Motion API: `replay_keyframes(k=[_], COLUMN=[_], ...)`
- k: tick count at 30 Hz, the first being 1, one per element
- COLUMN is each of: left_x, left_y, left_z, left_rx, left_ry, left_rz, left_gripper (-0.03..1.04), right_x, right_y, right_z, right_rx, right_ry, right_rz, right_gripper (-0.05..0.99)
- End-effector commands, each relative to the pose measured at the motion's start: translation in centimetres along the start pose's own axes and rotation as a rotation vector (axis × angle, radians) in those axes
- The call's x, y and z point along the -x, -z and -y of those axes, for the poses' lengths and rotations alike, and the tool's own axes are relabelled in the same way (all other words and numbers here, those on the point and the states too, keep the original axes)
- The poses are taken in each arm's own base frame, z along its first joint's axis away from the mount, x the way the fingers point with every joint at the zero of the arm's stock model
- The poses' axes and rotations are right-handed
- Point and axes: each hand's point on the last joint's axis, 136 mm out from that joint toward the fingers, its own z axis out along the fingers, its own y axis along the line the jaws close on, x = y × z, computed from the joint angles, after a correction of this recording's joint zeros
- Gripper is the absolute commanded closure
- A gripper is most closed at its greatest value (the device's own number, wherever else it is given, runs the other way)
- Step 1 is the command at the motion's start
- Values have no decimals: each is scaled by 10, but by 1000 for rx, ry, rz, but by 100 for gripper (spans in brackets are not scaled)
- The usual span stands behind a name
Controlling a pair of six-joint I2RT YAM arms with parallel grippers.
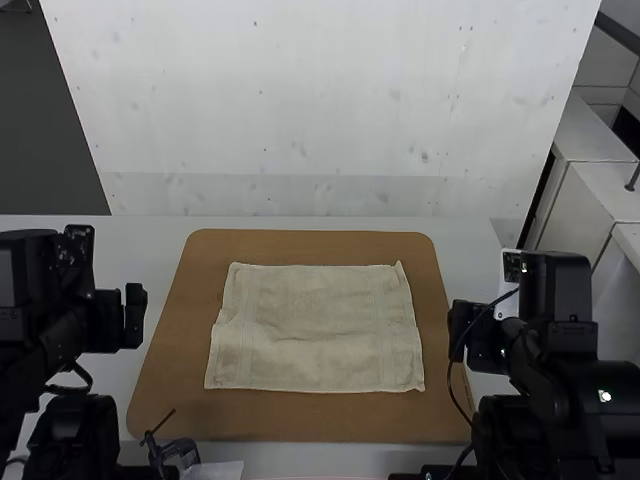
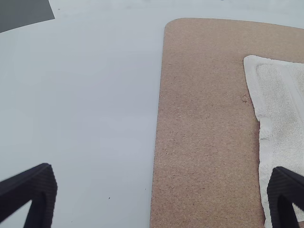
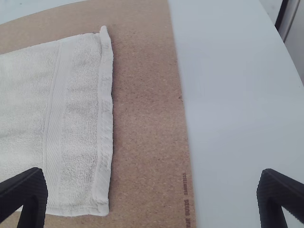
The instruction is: Fold the towel.
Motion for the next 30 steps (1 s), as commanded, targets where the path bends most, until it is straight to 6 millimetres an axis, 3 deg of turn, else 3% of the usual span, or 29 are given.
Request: replay_keyframes(k=[1,22,28,30], left_x=[8,8,10,20], left_y=[5,4,1,-2], left_z=[7,7,17,20], left_rx=[-42,-45,-102,-121], left_ry=[29,19,-4,-4], left_rz=[55,52,33,23], left_gripper=[2,2,3,3], right_x=[14,14,25,28], right_y=[9,10,9,4], right_z=[-5,-5,-6,-8], right_rx=[27,29,28,33], right_ry=[-28,-33,-32,-31], right_rz=[60,61,42,-7], right_gripper=[-2,-2,-2,-2])
